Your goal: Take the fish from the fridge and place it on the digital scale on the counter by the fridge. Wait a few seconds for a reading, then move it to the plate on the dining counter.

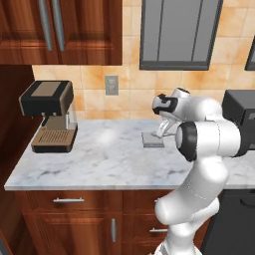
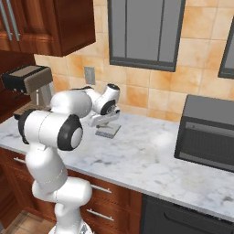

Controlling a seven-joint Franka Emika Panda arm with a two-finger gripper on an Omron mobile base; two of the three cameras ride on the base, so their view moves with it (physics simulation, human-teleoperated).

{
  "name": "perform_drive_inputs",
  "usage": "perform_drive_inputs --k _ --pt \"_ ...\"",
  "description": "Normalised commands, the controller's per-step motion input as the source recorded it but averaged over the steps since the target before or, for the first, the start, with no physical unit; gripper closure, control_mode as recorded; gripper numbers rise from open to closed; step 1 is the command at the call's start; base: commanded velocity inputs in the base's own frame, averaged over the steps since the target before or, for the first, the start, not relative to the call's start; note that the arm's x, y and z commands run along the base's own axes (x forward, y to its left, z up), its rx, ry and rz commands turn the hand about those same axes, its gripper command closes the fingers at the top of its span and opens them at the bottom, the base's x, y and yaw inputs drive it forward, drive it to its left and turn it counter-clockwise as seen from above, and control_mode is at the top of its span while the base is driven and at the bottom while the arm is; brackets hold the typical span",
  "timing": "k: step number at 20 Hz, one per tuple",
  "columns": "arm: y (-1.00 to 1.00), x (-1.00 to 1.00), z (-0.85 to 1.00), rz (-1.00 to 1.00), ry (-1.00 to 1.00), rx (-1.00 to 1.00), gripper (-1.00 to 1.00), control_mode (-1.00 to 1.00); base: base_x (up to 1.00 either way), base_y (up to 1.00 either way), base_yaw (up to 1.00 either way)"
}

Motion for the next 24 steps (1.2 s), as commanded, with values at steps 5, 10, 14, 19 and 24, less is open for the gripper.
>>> perform_drive_inputs --k 5,10,14,19,24 --pt "0.0 0.55 -0.16 0.09 -0.04 0.09 1.0 -1.0 0.0 0.0 0.0" --pt "0.0 0.48 -0.26 0.07 0.0 0.02 1.0 -1.0 0.0 0.0 0.0" --pt "0.03 0.41 -0.34 0.04 0.0 0.0 1.0 -1.0 0.0 0.0 0.0" --pt "0.01 0.3 -0.32 0.0 0.0 0.0 1.0 -1.0 0.0 0.0 0.0" --pt "0.03 0.17 -0.29 0.0 -0.01 0.0 1.0 -1.0 0.0 0.0 0.0"
